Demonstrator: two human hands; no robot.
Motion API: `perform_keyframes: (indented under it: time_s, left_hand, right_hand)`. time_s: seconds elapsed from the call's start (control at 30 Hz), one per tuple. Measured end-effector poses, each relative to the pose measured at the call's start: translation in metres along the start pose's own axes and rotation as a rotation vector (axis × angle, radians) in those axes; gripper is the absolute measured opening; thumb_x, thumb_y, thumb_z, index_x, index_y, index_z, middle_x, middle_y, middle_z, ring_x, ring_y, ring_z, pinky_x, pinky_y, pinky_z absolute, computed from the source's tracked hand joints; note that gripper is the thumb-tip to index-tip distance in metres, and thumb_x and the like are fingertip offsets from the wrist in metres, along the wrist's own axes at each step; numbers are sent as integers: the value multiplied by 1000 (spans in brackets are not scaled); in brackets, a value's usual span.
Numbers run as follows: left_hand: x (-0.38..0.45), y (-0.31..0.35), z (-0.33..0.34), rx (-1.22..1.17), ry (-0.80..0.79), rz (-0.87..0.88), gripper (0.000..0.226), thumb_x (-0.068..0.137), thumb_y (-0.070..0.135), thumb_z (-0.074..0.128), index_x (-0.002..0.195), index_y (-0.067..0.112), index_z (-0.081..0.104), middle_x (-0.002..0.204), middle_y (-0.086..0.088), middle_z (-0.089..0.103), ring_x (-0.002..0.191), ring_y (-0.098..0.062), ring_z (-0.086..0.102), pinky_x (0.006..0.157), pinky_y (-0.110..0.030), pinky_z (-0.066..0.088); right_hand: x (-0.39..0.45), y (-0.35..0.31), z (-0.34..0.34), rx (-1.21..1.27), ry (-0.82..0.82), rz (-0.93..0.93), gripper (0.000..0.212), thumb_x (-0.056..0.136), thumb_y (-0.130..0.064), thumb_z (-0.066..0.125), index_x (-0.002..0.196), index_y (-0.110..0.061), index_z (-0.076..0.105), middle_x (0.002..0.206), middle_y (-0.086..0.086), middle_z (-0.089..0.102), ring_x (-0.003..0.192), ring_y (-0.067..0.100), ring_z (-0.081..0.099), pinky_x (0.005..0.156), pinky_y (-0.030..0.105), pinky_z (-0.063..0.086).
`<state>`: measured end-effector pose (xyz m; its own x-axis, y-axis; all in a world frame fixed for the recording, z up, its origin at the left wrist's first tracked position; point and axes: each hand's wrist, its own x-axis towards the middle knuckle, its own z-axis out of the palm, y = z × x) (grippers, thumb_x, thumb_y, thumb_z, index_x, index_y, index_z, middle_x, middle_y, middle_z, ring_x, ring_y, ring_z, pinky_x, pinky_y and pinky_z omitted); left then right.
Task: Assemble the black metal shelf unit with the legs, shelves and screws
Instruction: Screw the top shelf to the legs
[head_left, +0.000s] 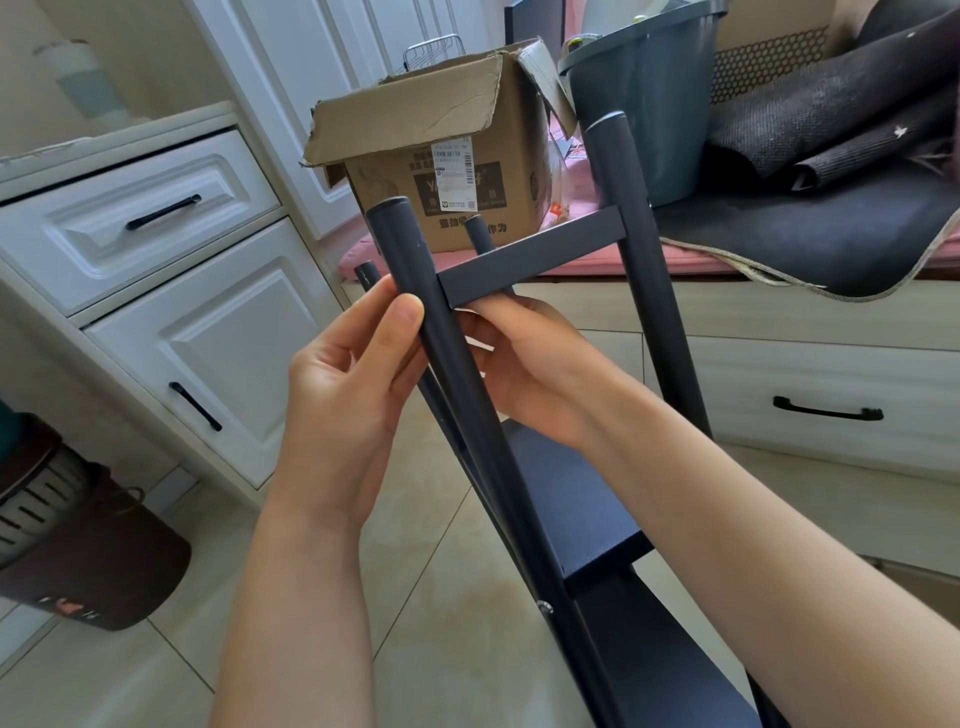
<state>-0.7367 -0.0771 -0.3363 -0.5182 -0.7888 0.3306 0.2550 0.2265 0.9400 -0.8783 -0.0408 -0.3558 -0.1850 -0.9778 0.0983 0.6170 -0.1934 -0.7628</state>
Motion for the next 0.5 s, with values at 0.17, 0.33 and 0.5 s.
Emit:
perform_keyframes:
  time_s: [0.17, 0.33, 0.5]
  left_hand:
    - [0, 0, 0, -9, -3, 3, 42, 89, 29, 62, 129, 14, 65, 122, -5, 73, 117, -25, 67, 101, -37, 53]
    - [-1, 1, 0, 5, -1, 10, 49, 82, 37, 69, 127, 16, 66, 121, -3, 73, 117, -23, 67, 102, -37, 53]
    - [-2, 2, 1, 0, -9, 13, 46, 85, 34, 67, 128, 15, 66, 121, -4, 73, 117, -25, 67, 101, -36, 54]
  right_hand:
    - [0, 1, 0, 86, -35, -22, 17, 98, -18, 58, 111, -13, 66, 89, 1, 68, 83, 12, 66, 77, 27, 55]
    - [-4, 1, -6, 98, -78, -23, 17, 93, -14, 58, 108, -9, 66, 90, 3, 65, 88, 15, 61, 80, 27, 54]
    - [-3, 2, -3, 15, -15, 3, 12, 93, -21, 64, 100, -12, 68, 82, 3, 62, 84, 15, 58, 70, 25, 53]
